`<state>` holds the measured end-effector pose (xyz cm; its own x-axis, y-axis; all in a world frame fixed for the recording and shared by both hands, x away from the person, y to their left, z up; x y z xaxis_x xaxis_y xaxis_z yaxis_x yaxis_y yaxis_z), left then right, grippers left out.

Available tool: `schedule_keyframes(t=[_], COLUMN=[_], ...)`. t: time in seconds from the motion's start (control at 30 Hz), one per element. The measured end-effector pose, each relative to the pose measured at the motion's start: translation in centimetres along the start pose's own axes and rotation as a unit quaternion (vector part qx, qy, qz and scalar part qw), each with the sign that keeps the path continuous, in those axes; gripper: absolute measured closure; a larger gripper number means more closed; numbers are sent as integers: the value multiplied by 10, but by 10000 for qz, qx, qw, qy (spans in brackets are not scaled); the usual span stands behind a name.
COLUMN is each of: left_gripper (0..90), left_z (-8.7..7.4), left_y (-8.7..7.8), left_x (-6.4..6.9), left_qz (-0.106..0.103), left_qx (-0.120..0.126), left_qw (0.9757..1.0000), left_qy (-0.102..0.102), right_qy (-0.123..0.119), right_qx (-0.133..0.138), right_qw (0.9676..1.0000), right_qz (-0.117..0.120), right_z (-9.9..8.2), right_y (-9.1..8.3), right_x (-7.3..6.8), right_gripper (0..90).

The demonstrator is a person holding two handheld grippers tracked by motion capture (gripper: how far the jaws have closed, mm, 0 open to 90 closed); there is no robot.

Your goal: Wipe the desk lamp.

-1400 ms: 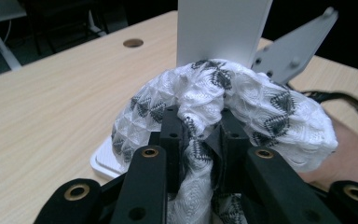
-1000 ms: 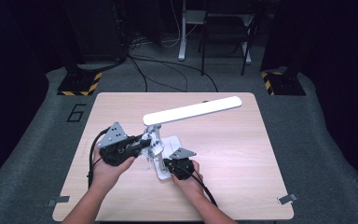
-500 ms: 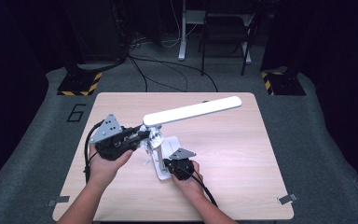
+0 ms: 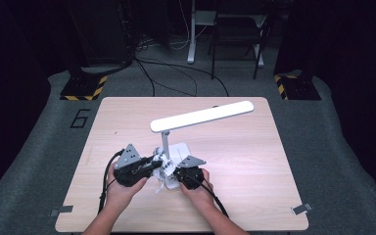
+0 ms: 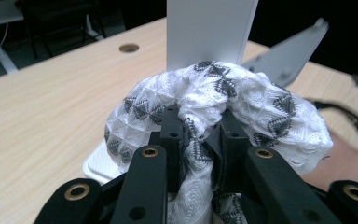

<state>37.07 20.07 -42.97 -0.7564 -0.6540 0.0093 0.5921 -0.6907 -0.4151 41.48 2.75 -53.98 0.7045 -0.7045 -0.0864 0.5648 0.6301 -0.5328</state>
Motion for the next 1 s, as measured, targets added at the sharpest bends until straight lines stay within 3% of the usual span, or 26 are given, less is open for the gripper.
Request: schedule_keyframes(t=[0.27,0.53,0.8,1.0], left_gripper=[762,761,761,761], left_z=[-32,-62,-70,-82], left_y=[17,35,40,51], left_x=[-3,-8,-10,-8], left_qz=[-8,-55,-80,-68], left_qx=[-212,-616,-763,-1017], left_qw=[9997,9980,9970,9948], left_qy=[-106,-135,-93,-56], right_qy=[4,-25,-31,-27], right_qx=[2,-3,5,31], right_qw=[10000,10000,10000,10000], right_qz=[-15,-19,-32,-25], right_z=[0,0,-1,-1], right_y=[0,0,0,0], right_x=[-1,-1,-1,-1], right_gripper=[900,900,900,900])
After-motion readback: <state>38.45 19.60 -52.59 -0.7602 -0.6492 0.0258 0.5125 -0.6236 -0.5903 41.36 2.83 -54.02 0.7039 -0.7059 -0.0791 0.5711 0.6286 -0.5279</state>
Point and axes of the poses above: each handheld gripper's, and its own axes: y roughly forward along the jaws, z roughly out of its top, x roughly to its right, the point moved 3 cm from there along y, roughly forward along the jaws, and after that the axes turned 1 degree about y, right-handed, at the moved point
